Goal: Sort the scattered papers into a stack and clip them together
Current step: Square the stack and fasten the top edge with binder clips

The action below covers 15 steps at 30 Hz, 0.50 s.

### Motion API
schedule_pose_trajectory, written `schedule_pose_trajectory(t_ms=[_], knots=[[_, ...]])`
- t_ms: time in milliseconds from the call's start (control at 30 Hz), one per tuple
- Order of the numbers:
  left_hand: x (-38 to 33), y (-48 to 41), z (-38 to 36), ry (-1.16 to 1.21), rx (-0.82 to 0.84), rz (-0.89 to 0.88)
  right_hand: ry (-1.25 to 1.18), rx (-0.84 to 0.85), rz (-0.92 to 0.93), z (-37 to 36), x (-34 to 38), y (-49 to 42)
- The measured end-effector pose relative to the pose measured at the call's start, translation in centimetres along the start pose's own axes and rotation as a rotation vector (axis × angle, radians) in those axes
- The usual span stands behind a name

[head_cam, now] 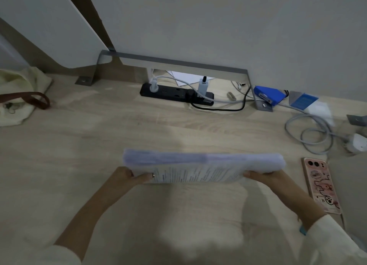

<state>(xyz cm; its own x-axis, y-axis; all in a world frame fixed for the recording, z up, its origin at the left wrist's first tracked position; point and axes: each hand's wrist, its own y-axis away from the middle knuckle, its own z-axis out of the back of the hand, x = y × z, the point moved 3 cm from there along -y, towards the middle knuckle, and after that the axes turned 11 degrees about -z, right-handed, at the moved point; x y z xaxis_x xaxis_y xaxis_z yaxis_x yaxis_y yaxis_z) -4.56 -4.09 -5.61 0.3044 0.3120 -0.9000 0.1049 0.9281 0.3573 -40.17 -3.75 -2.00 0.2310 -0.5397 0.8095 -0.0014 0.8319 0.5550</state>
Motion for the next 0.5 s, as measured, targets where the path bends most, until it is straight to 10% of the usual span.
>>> schedule_pose_trajectory(t_ms=[300,500], knots=[[-0.7,0.2,-0.4,0.470,0.082,0.222,-0.342,0.056,-0.232,-0.6,-1.1,0.6],[0.3,-0.2,-2.2,0.725,-0.165,0.244,-0.623,-0.082,-0.241,-3.3,-3.5,1.3]])
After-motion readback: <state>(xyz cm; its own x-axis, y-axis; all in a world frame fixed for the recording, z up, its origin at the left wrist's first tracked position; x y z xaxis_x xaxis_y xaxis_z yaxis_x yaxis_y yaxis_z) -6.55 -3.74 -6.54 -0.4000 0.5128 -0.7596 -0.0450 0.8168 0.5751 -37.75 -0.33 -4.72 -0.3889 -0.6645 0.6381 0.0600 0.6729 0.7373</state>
